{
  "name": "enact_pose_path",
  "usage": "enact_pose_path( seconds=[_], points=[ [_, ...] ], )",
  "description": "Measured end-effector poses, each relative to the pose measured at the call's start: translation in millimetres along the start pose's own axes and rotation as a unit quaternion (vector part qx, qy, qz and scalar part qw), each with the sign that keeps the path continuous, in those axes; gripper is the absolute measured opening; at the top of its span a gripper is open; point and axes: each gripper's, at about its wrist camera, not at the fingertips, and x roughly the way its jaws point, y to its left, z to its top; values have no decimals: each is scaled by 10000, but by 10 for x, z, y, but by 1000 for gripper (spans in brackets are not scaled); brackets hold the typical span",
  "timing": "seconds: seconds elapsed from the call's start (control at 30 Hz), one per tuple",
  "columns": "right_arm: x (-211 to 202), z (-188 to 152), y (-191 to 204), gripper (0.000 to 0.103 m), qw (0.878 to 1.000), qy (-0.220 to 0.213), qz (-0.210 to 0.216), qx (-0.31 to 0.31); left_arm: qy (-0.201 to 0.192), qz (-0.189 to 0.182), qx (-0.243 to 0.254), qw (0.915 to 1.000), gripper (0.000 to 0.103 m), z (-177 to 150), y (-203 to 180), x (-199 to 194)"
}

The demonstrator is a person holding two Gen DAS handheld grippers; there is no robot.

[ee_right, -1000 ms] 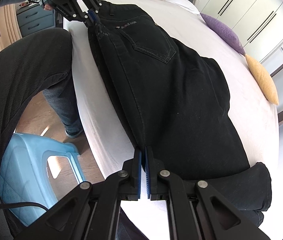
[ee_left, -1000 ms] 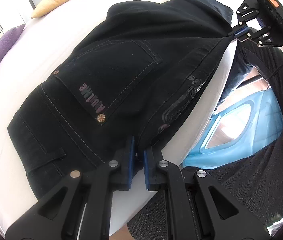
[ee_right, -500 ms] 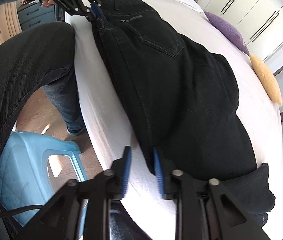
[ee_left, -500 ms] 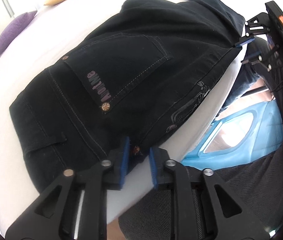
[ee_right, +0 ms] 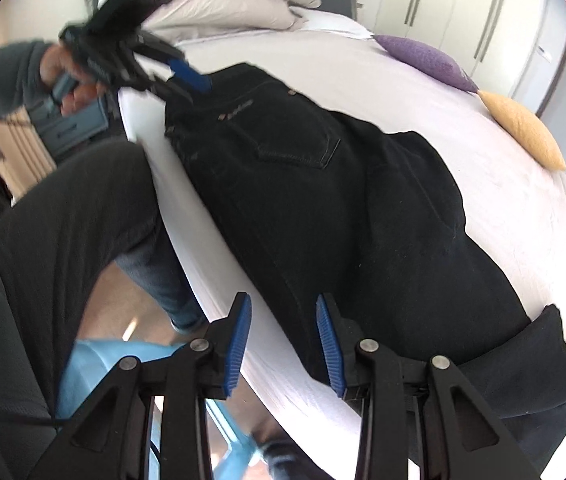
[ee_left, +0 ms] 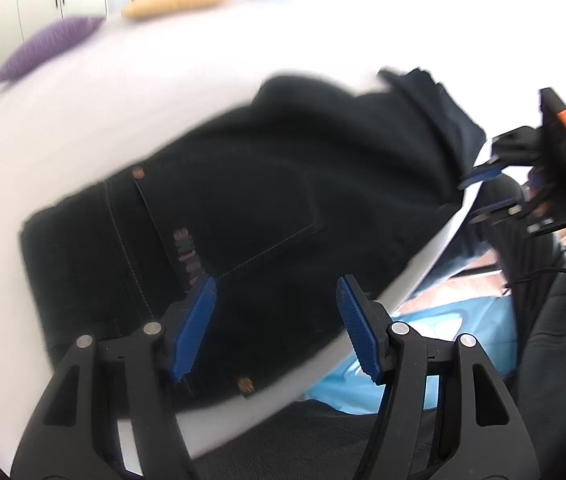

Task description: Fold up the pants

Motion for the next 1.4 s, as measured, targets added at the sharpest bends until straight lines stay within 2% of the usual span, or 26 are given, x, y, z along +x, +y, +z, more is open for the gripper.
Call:
enact_pose_path(
  seconds=[0.07,0.13,0.2,0.3,0.4,0.47,0.6,0.67,0.73,0.8,0.87,0.97,1.0,1.07,1.17,1.23,1.3,1.4],
  points=[
    [-18,13,-23,36,10000,-32,-5,84,474,257,-66,9985,60,21,160,311],
    [-27,2,-50,36,9999,-29,-59,149,388,251,-334,9984,61,65,388,378],
    [-29,-20,-82,36,9997,-29,-83,244,223,154,-762,9967,56,143,619,365],
    [13,-30,-129,36,9992,-9,-87,398,164,380,-918,9949,54,243,738,420],
    [9,-14,-109,36,9991,-55,-94,418,197,753,-775,9940,55,360,644,454],
    [-10,-8,-101,36,9991,-84,-103,406,125,849,-855,9926,54,414,601,391],
    [-118,-58,-176,43,9976,-272,-53,637,-406,524,-816,9945,53,434,385,14],
    [-159,-89,-281,48,9948,-382,28,943,-364,489,-655,9960,53,454,249,31],
    [-161,-123,-407,48,9911,-381,42,1273,-103,641,-569,9963,53,456,201,210],
    [-193,-159,-531,48,9870,-307,-49,1577,210,737,-880,9932,56,373,272,442],
    [-295,-215,-677,48,9828,-309,-160,1814,-21,644,-1314,9892,56,325,349,438],
    [-508,-335,-962,51,9746,-338,-457,2167,59,1073,-1436,9838,54,419,252,367],
    [-571,-385,-1081,52,9702,-326,-530,2341,-106,1024,-1345,9856,54,492,152,282],
    [-655,-437,-1291,52,9630,-337,-625,2599,-493,671,-1019,9913,54,739,-150,178],
    [-707,-396,-1515,52,9580,-444,-648,2759,-433,682,-456,9957,57,1109,-537,360],
    [-703,-283,-1634,52,9575,-548,-510,2785,-230,700,-493,9961,57,1176,-604,595],
    [-667,-170,-1741,53,9571,-537,-464,2808,65,663,-746,9950,57,1076,-575,809],
    [-640,-63,-1881,53,9595,-491,-449,2736,-119,530,-905,9944,59,1036,-577,911]
  ],
)
